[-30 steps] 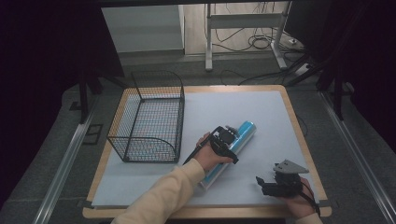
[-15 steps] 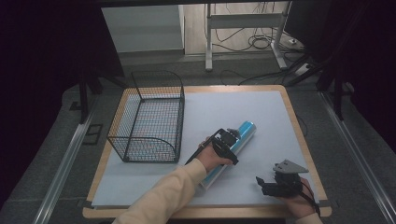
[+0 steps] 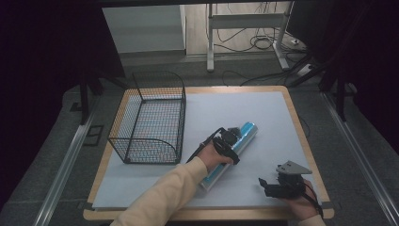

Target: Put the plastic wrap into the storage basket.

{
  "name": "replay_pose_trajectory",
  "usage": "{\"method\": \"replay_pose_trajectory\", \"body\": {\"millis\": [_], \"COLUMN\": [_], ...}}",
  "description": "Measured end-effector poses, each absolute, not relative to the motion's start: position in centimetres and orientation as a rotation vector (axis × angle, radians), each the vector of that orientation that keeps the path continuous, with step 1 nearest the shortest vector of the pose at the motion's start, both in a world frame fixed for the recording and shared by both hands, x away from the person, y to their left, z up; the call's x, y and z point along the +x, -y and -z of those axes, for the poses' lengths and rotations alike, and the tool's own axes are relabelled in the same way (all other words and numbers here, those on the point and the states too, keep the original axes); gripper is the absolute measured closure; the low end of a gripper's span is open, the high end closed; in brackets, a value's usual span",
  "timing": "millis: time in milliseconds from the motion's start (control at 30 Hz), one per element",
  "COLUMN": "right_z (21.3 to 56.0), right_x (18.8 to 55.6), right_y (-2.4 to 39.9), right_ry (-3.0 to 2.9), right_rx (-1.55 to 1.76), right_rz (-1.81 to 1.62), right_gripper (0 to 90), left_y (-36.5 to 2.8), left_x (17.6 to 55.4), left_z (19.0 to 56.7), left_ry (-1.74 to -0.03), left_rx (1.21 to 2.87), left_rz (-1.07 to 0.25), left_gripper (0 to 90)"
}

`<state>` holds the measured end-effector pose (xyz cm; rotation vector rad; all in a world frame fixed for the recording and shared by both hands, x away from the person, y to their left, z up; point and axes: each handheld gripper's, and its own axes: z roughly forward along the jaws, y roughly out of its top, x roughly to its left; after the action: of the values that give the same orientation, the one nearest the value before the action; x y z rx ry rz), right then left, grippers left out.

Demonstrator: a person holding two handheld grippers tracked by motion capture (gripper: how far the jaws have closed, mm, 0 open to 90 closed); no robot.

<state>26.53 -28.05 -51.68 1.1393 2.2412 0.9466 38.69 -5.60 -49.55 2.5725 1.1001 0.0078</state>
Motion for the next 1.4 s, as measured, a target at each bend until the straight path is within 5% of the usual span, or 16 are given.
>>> {"method": "replay_pose_trajectory", "body": {"millis": [1400], "right_z": [51.6], "right_x": [26.6], "right_y": [28.2], "right_ry": [-2.235], "right_rx": [1.140], "right_rz": [-0.942], "right_gripper": [12.2], "left_y": [2.8], "left_x": [37.9], "left_z": [47.2], "left_ry": [-1.068], "left_rx": [2.557], "left_rz": [-0.071], "left_gripper": [31.3]}}
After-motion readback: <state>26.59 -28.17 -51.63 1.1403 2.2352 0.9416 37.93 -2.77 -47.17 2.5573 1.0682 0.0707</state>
